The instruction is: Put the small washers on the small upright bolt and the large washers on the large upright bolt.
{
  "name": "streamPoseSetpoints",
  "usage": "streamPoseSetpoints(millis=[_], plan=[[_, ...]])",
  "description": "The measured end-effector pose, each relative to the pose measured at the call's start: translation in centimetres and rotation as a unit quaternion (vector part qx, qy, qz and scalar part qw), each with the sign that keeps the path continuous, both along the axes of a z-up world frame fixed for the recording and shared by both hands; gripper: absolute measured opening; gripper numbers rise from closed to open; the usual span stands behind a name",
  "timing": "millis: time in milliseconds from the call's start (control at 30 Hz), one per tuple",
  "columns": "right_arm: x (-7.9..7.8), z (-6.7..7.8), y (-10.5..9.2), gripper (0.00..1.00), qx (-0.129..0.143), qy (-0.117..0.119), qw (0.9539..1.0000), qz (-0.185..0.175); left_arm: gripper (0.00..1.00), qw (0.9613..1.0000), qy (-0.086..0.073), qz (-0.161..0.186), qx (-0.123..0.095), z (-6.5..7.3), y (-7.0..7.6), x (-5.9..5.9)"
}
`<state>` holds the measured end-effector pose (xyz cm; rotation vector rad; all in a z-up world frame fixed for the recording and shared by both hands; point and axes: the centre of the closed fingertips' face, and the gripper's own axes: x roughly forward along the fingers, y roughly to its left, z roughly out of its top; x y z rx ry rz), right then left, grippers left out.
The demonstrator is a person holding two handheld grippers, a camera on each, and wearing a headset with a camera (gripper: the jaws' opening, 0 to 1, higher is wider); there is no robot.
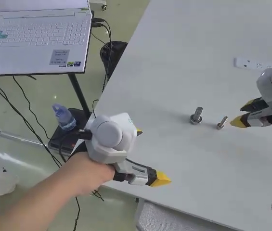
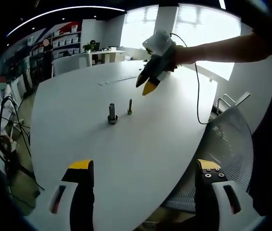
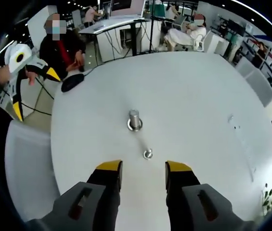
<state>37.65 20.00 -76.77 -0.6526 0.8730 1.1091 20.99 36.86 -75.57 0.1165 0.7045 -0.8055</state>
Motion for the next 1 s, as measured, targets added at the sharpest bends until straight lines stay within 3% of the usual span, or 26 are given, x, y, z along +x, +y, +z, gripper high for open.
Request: streamPoseSetpoints(millis=[100, 167, 367, 500, 700, 867, 1000], plan=[[-0.4, 1.0, -0.7, 0.40, 0.023, -0.008, 0.9996, -0.017, 0.87, 1.0000, -0.001, 0.001, -0.001, 0.1, -0.1, 0.0], [-0.6, 1.7, -1.2, 0.41, 0.041, -0.001, 0.9981, -0.046, 0.87, 1.0000, -0.002, 0.000, -0.001, 0.2, -0.1, 0.0], [-1.4, 3.5, -2.5, 0.42, 0.071, -0.013, 0.9950, -0.069, 0.86, 1.0000, -0.007, -0.002, -0.002, 0.7, -0.5, 0.1], [-2.1, 4.7, -4.0, 0.43, 0.083, -0.020, 0.9930, -0.082, 0.86, 1.0000, -0.008, -0.005, 0.002, 0.9, -0.6, 0.2], [-2.9, 5.9, -8.0, 0.42, 0.083, -0.028, 0.9904, -0.107, 0.86, 0.9999, -0.012, -0.005, 0.003, 1.2, -0.7, 0.1], [-4.2, 6.6, -10.3, 0.42, 0.103, -0.031, 0.9847, -0.137, 0.86, 0.9998, -0.019, 0.007, -0.006, 1.7, -0.7, 0.0], [-5.5, 7.2, -10.9, 0.42, 0.133, -0.034, 0.9781, -0.156, 0.86, 0.9996, -0.023, 0.014, -0.013, 2.1, -0.7, -0.3]])
